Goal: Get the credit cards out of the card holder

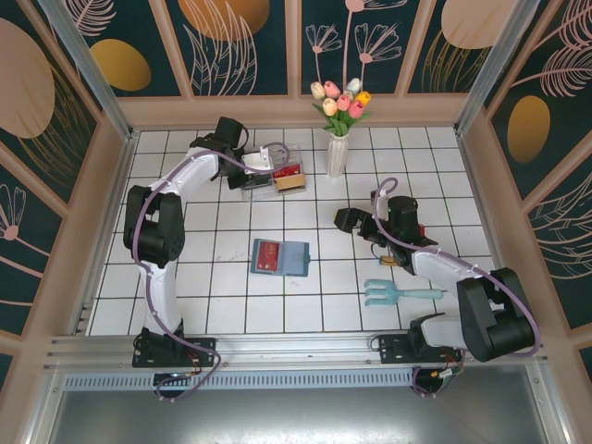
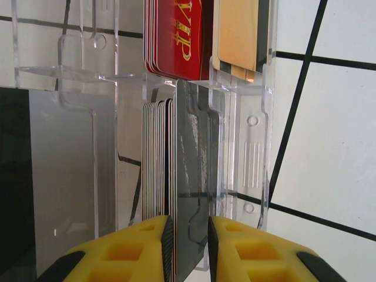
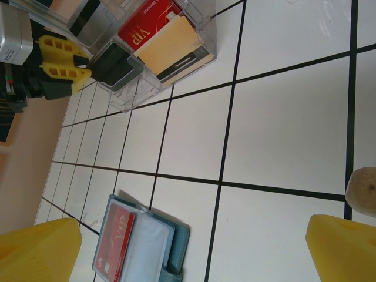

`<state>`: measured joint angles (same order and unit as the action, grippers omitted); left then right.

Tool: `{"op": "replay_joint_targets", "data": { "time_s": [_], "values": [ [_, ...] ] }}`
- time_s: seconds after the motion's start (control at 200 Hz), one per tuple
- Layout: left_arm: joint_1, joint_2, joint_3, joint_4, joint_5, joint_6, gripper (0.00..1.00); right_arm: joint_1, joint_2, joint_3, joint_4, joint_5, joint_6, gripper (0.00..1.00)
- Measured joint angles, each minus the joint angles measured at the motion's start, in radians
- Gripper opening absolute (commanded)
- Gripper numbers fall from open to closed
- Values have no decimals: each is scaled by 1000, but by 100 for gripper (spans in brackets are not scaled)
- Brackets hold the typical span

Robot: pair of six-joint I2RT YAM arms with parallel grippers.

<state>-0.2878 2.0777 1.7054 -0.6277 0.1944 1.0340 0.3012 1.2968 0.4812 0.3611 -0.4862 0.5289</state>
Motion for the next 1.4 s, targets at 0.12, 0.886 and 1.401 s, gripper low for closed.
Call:
{"op": "replay_joint_targets", "data": {
  "time_s": [0.12,0.886,1.401],
  "values": [
    [0,-3,0,8,27,-11,29,0,0,0,0,0,0,99],
    [0,-640,-684,693,33,-973,44,183,-40,1,-31,244,-71,99],
    [1,-831,-1235,1008,98,-1727,56,515,93,188,-198,411,65,98]
  ]
}}
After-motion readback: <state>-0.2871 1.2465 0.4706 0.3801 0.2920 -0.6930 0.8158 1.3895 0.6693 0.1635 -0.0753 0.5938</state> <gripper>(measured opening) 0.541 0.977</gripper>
